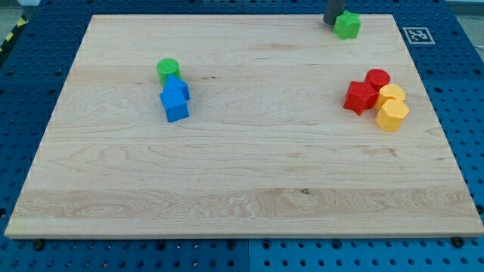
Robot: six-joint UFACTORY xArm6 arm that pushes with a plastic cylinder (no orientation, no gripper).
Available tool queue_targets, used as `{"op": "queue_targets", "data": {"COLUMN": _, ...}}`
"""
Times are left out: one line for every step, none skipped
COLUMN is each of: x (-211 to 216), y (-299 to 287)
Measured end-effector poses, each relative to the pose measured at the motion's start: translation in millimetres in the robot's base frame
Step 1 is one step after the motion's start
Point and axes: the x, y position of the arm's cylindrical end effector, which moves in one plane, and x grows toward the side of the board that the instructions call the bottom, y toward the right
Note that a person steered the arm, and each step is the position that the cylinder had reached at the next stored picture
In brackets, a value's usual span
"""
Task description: Place your arm to the left of green circle
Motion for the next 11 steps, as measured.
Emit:
{"op": "queue_targets", "data": {"x": 0.0, "y": -15.3}}
{"op": "queue_targets", "data": {"x": 0.9, "y": -31.6}}
{"op": "queue_targets", "data": {"x": 36.7, "y": -110.9}}
{"op": "queue_targets", "data": {"x": 56.7, "y": -223.5}}
{"op": "queue_targets", "data": {"x": 69.9, "y": -329.9}}
{"op": "queue_targets", "data": {"x": 103.2, "y": -388.7}}
{"op": "queue_targets", "data": {"x": 150.2, "y": -383.6}}
{"op": "queue_targets", "data": {"x": 154.8, "y": -372.3}}
{"op": "queue_targets", "data": {"x": 154.8, "y": -345.7}}
{"op": "queue_targets", "data": {"x": 154.8, "y": -315.0}}
{"op": "queue_targets", "data": {"x": 154.7, "y": -290.2}}
